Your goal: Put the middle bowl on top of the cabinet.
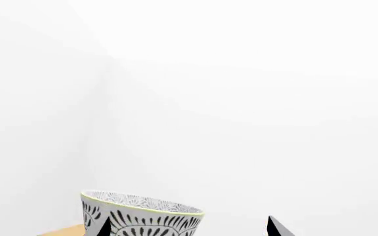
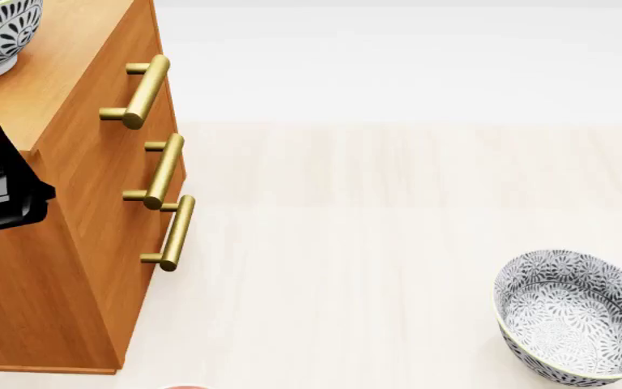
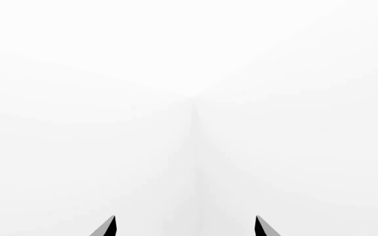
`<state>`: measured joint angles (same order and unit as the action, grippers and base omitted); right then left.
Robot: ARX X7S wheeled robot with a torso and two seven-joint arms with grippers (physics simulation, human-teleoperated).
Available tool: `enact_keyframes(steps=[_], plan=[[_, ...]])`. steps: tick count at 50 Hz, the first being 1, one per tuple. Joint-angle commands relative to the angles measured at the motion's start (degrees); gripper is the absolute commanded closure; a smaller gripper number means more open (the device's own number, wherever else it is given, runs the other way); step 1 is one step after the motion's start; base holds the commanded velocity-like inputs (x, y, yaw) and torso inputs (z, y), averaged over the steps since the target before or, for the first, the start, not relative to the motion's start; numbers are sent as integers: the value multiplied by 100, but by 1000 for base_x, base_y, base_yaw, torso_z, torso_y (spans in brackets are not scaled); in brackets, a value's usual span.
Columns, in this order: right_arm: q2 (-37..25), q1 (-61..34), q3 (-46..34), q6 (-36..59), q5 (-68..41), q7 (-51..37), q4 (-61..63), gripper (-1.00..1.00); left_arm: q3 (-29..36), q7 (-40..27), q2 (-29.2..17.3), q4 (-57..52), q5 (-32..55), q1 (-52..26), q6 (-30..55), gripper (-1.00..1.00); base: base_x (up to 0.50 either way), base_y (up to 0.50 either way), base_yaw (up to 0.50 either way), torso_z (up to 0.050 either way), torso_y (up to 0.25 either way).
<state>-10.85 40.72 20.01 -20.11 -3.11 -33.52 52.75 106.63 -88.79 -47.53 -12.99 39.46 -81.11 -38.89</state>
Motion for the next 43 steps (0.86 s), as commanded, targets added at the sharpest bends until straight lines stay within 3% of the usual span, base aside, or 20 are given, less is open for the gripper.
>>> enact_keyframes(steps=[1,10,20,30,43], plan=[[-5,-62,-29,90,22,33,16,-100,-300,-9,90,393,-803,991,-135,-100,0,0,0,0,0],[-56,-231,-117,212,70,50,-62,-100,-593,-22,276,924,-1383,1965,-303,-100,0,0,0,0,0],[-100,-186,-87,183,17,59,-64,-100,-1219,-52,20,349,-2592,3229,143,-100,0,0,0,0,0],[-64,11,108,-60,-139,44,-70,-100,-1570,-25,-118,122,-3157,3872,266,-100,0,0,0,0,0],[-47,-13,119,23,-102,59,-31,-100,-1851,50,-18,656,-3813,4998,-105,-100,0,0,0,0,0]])
